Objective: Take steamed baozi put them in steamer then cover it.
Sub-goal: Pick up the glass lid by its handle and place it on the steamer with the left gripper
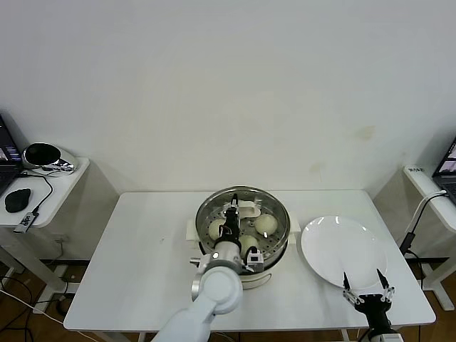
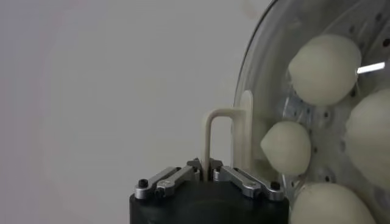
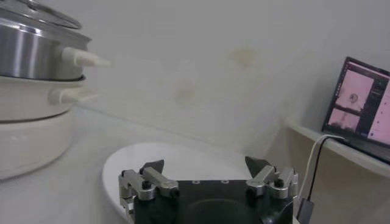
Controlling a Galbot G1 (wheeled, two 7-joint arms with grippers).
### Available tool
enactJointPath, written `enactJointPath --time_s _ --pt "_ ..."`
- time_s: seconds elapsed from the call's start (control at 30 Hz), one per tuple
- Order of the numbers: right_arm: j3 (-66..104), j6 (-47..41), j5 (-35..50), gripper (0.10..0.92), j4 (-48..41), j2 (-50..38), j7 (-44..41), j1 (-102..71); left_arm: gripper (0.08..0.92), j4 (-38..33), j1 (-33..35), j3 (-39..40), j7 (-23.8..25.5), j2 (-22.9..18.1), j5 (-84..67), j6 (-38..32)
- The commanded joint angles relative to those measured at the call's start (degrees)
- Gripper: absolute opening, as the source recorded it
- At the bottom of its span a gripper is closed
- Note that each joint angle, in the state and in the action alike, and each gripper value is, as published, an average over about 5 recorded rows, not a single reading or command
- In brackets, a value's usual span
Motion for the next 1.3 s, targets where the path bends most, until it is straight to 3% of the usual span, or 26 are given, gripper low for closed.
enactJointPath --time_s 0.03,0.8,1.1,1.3 --pt "-0.1 0.02 0.05 0.823 -0.13 -0.19 -0.03 0.03 0.145 1.56 0.33 0.33 0.23 -1.26 1.44 -0.13" --pt "-0.37 0.47 -0.01 0.823 -0.78 -0.43 -0.27 0.05 0.151 1.48 2.4 -0.96 -1.29 -2.1 4.58 -1.77" --pt "-0.59 0.53 -0.03 0.823 -0.74 -0.57 -0.31 0.05 0.374 -3.45 5.42 -1.3 -2.56 -1.59 1.94 -2.1" --pt "-0.69 0.56 -0.2 0.823 -0.83 -0.38 -0.32 -0.07 0.547 -11.16 10.45 -1.13 -3.69 1.85 -3.78 -2.53"
